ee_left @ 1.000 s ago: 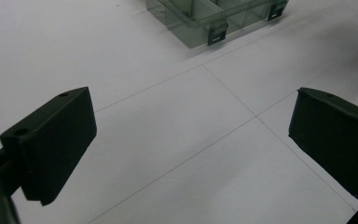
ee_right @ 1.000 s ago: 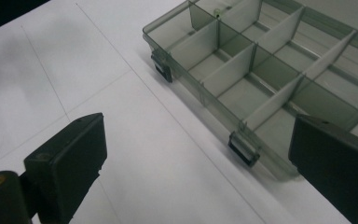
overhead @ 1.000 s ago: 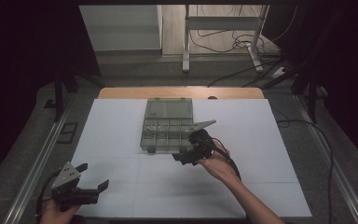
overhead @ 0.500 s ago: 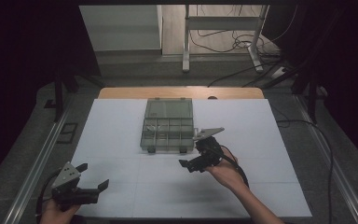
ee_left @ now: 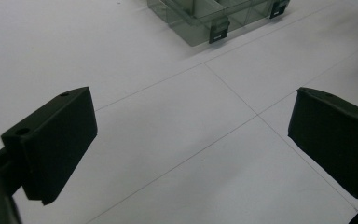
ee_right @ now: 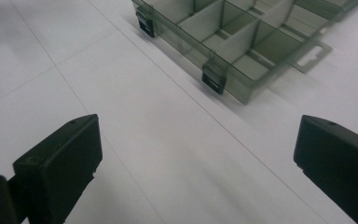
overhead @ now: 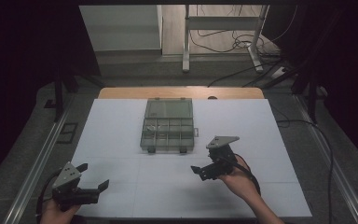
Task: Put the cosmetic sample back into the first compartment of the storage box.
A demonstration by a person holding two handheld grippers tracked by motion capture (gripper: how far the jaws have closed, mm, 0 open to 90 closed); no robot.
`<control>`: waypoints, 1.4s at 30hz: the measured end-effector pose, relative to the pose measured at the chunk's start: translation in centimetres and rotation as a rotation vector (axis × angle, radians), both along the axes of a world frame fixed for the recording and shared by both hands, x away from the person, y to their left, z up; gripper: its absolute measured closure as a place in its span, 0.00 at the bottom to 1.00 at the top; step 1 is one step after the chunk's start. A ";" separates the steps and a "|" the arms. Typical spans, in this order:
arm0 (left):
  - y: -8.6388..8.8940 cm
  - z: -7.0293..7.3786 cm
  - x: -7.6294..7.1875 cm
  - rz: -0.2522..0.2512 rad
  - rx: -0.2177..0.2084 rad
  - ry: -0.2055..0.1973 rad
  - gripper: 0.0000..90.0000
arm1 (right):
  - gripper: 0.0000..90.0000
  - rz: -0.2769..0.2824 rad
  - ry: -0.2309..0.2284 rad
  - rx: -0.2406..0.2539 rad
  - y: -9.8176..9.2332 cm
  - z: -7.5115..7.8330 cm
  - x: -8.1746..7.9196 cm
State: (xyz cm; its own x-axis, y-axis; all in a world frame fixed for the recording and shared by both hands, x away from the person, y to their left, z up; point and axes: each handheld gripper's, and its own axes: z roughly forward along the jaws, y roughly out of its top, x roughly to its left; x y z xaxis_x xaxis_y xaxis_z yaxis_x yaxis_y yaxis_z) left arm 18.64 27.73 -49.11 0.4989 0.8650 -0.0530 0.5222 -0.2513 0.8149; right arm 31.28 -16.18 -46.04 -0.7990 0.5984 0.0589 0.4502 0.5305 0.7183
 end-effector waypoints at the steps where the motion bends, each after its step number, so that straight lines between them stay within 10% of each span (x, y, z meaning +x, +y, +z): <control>1: 0.0 0.0 0.0 0.000 0.000 0.000 0.02 | 0.02 -0.005 -0.005 -0.002 -0.3 0.0 -0.2; 42: 0.0 0.0 0.1 0.013 -0.008 0.005 0.02 | 0.00 -0.226 -0.080 0.041 -11.6 0.7 -6.4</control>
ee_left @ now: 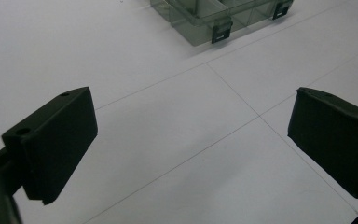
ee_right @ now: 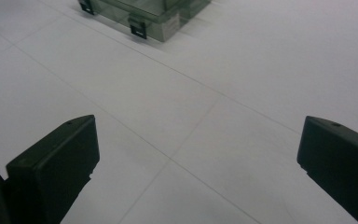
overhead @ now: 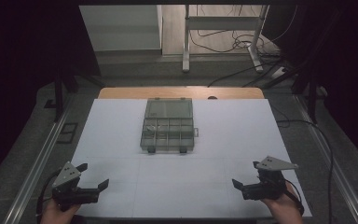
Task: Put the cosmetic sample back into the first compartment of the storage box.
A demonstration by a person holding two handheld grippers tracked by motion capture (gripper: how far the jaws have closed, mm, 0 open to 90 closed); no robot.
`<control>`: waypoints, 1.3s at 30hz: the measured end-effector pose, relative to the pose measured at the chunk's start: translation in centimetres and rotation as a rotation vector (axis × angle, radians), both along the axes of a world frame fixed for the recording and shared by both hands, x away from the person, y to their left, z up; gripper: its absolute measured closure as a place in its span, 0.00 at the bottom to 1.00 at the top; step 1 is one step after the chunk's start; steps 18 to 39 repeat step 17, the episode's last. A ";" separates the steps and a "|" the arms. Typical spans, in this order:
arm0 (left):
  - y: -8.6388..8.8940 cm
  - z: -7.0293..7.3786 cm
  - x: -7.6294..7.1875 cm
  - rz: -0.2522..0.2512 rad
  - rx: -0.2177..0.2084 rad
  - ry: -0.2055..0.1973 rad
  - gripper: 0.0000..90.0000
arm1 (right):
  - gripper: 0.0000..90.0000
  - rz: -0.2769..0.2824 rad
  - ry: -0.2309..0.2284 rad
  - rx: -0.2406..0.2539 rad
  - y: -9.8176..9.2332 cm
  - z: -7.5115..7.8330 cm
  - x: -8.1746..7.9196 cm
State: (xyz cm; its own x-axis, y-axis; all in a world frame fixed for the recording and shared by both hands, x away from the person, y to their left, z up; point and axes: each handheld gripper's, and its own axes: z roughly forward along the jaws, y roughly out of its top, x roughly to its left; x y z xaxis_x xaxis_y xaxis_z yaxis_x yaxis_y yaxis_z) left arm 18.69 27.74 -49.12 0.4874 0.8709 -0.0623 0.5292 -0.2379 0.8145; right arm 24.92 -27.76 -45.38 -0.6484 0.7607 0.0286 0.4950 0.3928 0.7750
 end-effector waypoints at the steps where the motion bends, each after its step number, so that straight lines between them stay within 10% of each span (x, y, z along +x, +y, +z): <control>1: 0.0 0.0 0.0 -0.001 0.002 -0.001 0.02 | 0.00 -0.013 0.001 0.004 -0.3 0.0 -0.1; 39: -0.1 0.0 0.1 0.006 0.002 0.004 0.02 | 0.00 -0.090 0.034 -0.021 -2.2 -1.3 -1.4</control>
